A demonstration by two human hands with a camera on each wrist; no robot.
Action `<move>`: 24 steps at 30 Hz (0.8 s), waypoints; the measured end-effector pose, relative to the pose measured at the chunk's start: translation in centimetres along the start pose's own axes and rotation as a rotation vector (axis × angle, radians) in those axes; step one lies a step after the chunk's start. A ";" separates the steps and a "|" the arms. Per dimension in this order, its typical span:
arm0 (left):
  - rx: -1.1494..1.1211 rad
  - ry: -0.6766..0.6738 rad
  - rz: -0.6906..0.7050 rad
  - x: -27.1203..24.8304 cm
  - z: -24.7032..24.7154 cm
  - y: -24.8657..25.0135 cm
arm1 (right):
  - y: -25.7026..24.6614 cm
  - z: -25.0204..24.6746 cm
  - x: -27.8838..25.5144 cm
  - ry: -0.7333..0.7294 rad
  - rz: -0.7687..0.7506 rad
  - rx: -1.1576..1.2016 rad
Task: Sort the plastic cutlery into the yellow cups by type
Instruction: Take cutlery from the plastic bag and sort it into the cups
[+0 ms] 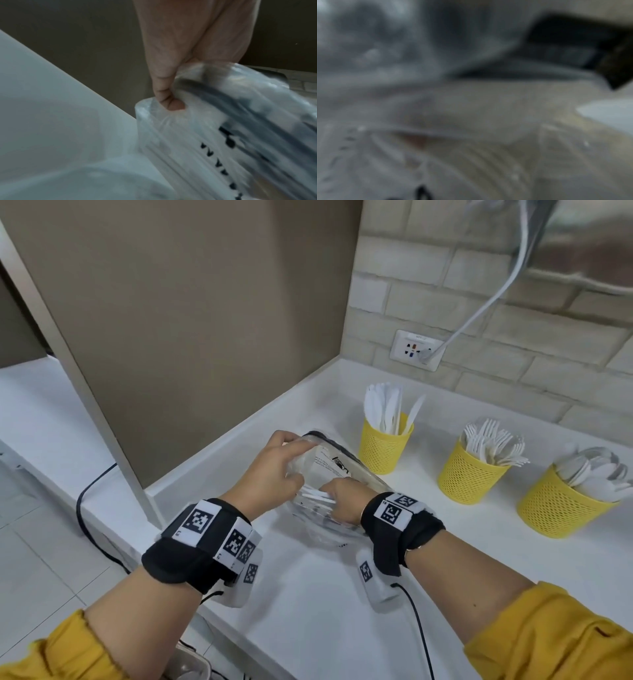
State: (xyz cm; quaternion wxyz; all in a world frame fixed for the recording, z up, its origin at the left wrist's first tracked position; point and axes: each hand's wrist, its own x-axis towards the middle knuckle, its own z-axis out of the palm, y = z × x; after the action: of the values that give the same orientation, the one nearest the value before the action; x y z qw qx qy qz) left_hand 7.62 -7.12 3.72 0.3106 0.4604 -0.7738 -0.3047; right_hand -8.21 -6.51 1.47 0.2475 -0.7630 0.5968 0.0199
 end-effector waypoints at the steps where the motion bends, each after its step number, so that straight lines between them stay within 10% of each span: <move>1: 0.020 -0.009 -0.002 0.0 -0.3 0.0 | 0.2 0.1 0.1 0.010 0.015 0.013; 9: 0.204 -0.036 -0.234 -0.3 -0.1 -1.9 | 0.9 -1.3 -1.4 0.010 -0.014 0.179; 18: -0.250 0.022 -0.147 0.0 1.0 -1.3 | 0.5 -0.9 -1.4 0.054 -0.063 0.326; 24: -0.168 -0.016 -0.096 0.0 1.0 -0.8 | 0.1 -1.3 -1.6 0.082 -0.035 0.366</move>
State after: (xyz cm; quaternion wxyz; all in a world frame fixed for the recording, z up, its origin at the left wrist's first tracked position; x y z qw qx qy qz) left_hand 7.30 -7.25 2.53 0.3271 0.4668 -0.7249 -0.3868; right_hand -9.06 -5.55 3.08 0.3578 -0.7159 0.5865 -0.1243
